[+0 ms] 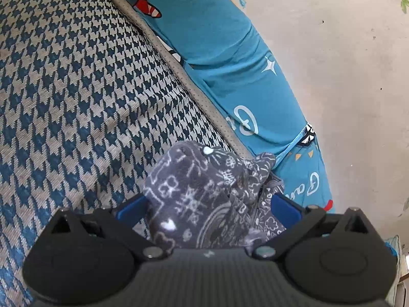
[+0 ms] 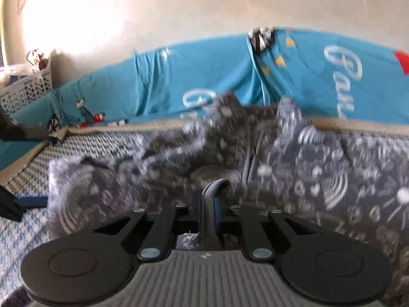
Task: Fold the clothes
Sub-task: 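Lower the held sleeve onto the jacket front and open the left tool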
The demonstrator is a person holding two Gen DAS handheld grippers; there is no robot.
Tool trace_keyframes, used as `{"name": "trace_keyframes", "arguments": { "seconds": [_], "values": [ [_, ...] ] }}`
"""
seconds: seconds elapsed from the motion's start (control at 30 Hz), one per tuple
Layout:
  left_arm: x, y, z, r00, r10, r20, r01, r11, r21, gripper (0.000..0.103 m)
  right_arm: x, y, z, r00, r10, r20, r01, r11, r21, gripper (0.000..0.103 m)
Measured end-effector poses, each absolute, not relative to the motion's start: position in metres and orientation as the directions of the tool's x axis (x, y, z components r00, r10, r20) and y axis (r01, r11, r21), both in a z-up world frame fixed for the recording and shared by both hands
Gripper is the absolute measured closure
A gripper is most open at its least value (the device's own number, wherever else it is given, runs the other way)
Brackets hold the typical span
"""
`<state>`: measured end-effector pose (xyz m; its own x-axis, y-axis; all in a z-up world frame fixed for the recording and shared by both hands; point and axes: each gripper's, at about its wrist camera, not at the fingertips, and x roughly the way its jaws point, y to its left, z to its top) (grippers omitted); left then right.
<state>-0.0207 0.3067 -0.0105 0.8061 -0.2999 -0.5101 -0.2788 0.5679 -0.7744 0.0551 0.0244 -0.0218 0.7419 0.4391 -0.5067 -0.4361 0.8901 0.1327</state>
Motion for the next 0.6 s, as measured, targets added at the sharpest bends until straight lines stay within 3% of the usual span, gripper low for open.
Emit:
{"name": "trace_keyframes", "arguments": {
  "seconds": [0.2, 0.37, 0.6],
  "values": [
    [-0.02, 0.301, -0.008, 0.798, -0.315, -0.514, -0.256, 0.595, -0.762, 0.0, 0.048, 0.01, 0.016, 0.848, 0.364, -0.386, -0.367, 0.928, 0.069, 0.094],
    [-0.018, 0.288, -0.005, 0.771, -0.331, -0.544, -0.212, 0.672, -0.71, 0.0, 0.049, -0.019, 0.044, 0.93, 0.216, -0.297, -0.219, 0.975, 0.027, 0.094],
    [-0.008, 0.261, -0.01, 0.719, -0.345, -0.603, -0.143, 0.775, -0.615, 0.0, 0.064, -0.068, 0.05, 0.945, 0.004, -0.328, 0.006, 1.0, 0.03, 0.094]
  ]
}}
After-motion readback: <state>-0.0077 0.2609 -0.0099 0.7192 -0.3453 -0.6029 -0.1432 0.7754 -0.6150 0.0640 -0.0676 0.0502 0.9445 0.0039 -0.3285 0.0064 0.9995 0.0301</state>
